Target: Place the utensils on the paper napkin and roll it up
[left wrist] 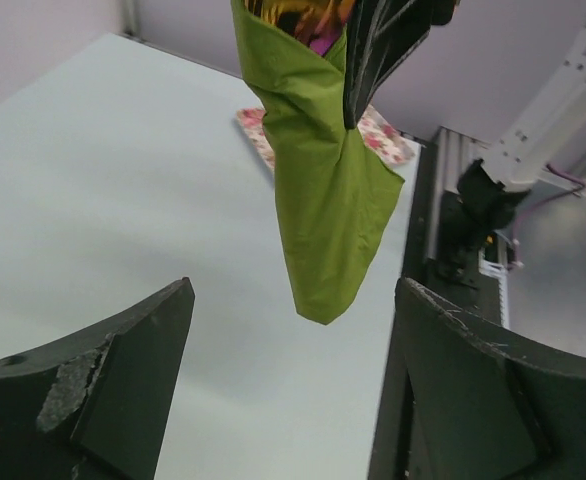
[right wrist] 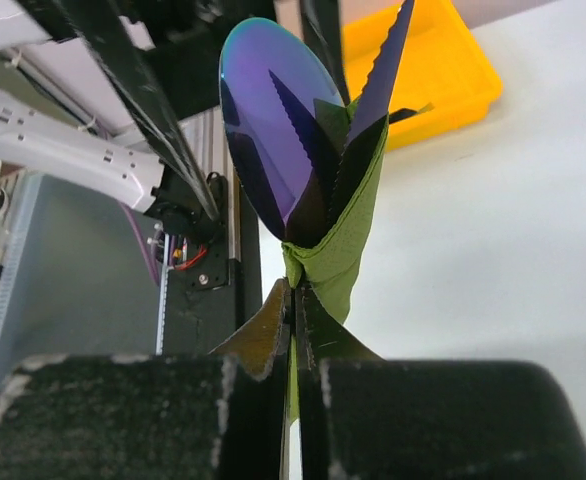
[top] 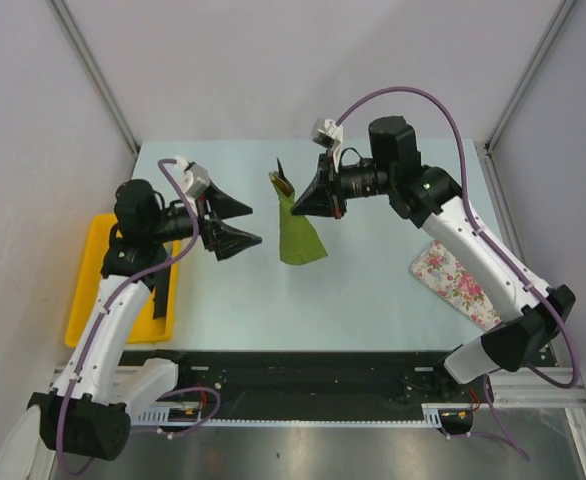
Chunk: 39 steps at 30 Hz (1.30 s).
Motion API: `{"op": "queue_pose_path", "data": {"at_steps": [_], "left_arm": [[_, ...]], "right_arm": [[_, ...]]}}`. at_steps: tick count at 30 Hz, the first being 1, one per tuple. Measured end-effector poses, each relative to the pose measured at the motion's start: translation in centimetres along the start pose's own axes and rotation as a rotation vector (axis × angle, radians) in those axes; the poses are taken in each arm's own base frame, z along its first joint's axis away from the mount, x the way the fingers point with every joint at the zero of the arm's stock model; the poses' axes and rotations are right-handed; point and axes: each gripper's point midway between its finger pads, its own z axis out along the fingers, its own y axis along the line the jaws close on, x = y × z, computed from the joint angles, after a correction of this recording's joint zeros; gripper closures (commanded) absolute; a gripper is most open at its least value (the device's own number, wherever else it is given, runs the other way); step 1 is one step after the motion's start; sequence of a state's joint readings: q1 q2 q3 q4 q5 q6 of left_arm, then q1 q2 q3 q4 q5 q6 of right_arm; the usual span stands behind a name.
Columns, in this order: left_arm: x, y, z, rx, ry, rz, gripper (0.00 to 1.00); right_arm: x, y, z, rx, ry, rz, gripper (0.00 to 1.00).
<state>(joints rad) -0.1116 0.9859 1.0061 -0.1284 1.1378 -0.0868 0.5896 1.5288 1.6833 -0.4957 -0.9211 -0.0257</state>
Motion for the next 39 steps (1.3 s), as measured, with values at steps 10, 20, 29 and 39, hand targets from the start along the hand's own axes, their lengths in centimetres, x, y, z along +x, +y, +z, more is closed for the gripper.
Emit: {"op": "queue_pose_path", "data": {"at_steps": [10, 20, 29, 39], "left_arm": [[1.9, -5.0, 1.9, 0.177, -0.033, 0.029, 0.26], [2.3, -8.2, 3.2, 0.285, -0.074, 0.048, 0.39], [2.3, -9.4, 3.2, 0.320, -0.107, 0.034, 0.71], [2.2, -9.5, 3.4, 0.319, -0.120, 0.026, 1.00]], "right_arm": [[2.0, 5.6, 1.1, -0.050, 0.052, -0.197, 1.00], [2.8, 8.2, 2.3, -0.076, 0.073, -0.313, 1.00], [3.5, 8.4, 2.5, -0.057, 0.085, -0.337, 1.00], [3.4, 8.3, 1.9, -0.013, 0.071, -0.335, 0.69]]}}
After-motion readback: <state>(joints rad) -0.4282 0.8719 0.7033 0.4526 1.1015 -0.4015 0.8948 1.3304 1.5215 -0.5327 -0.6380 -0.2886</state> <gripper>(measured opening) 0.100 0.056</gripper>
